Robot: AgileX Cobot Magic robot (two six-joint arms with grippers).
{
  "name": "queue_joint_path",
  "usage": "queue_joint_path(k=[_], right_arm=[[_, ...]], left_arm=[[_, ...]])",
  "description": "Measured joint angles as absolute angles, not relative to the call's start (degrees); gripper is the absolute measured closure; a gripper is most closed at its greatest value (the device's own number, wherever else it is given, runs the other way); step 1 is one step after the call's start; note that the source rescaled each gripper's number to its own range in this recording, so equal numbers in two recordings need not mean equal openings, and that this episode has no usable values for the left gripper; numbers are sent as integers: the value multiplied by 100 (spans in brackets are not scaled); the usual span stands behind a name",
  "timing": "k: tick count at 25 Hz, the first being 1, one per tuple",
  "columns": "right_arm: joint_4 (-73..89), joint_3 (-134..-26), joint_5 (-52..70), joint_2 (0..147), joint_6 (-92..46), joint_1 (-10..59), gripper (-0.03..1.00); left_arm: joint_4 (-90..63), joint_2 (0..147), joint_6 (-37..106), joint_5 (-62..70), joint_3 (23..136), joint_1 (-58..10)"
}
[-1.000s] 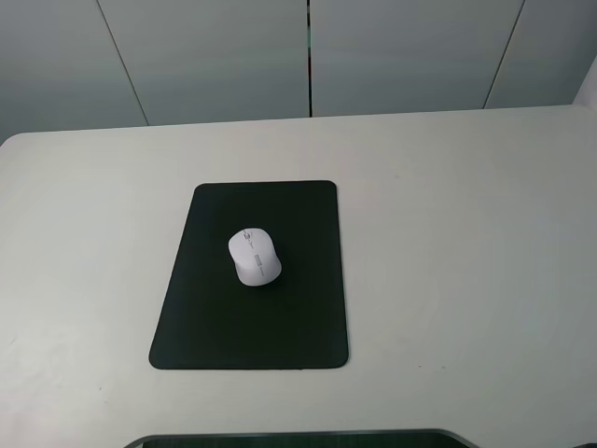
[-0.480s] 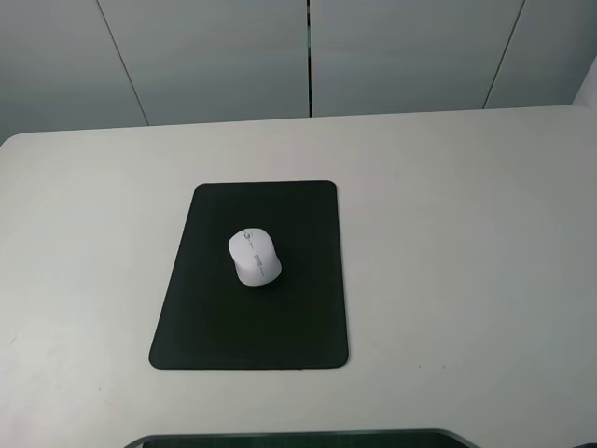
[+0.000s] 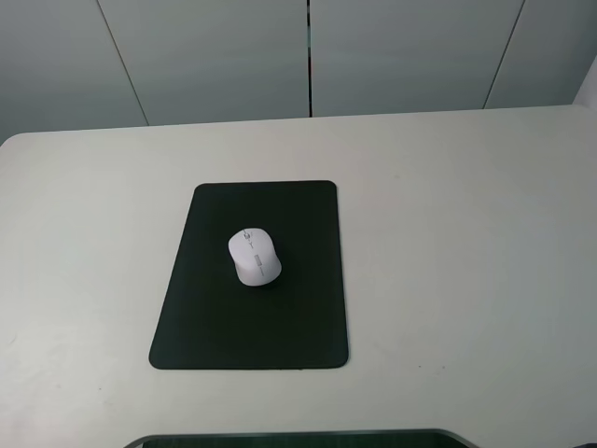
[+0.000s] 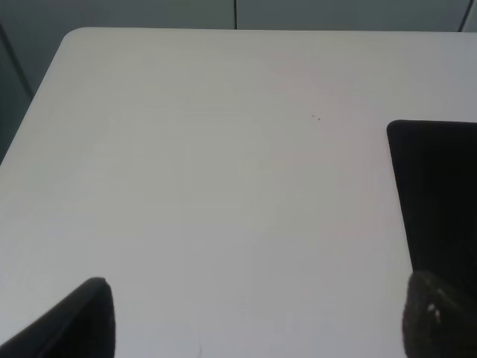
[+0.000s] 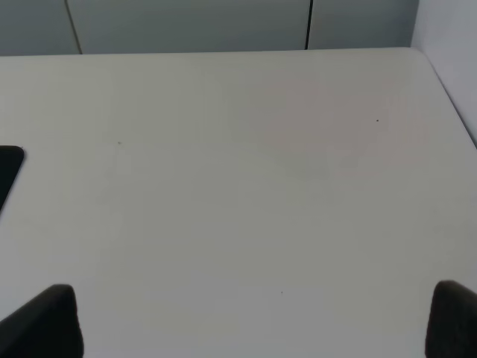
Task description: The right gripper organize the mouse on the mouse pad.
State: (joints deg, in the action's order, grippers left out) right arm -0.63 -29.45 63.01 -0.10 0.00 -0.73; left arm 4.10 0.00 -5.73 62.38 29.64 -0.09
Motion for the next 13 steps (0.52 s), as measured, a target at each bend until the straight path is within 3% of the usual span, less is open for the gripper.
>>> queue_joint_path(k=[13], right_arm=[[-63,-2945,6301,-10,0,-73,-3]], left_arm=[[410,0,-573,6238,2964,-9]])
